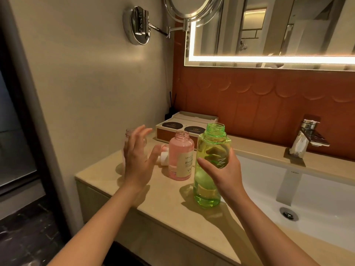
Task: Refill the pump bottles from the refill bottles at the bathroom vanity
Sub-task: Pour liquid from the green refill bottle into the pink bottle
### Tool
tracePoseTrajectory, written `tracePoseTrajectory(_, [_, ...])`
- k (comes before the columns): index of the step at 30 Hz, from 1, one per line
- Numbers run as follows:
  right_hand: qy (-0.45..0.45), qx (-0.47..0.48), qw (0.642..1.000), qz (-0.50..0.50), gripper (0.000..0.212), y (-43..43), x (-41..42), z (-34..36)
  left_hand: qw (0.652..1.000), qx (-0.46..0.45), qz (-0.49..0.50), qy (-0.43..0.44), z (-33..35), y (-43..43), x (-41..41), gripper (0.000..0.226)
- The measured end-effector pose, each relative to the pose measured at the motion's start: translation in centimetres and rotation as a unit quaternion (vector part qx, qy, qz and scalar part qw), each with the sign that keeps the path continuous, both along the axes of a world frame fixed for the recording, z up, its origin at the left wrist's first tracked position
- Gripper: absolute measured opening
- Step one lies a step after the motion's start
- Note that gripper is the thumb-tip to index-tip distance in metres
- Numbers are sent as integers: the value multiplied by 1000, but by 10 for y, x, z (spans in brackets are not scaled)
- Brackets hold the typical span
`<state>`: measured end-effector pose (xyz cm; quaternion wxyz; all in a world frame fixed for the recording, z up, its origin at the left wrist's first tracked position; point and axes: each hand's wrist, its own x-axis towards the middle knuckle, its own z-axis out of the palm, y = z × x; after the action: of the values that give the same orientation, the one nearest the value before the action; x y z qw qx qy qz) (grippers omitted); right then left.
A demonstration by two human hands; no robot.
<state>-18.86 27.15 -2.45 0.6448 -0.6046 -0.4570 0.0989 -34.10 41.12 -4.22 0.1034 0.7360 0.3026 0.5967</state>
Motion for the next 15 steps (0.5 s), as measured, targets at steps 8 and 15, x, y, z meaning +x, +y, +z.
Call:
tracePoseTrajectory(8, [13, -6, 1000, -4, 88, 4, -3, -1, 960, -266, -16, -89, -8, 31, -35, 99])
tracePoseTrajectory(15, [18, -3, 1000, -6, 93, 5, -3, -3, 897, -405, -99, -143, -14, 43, -31, 89])
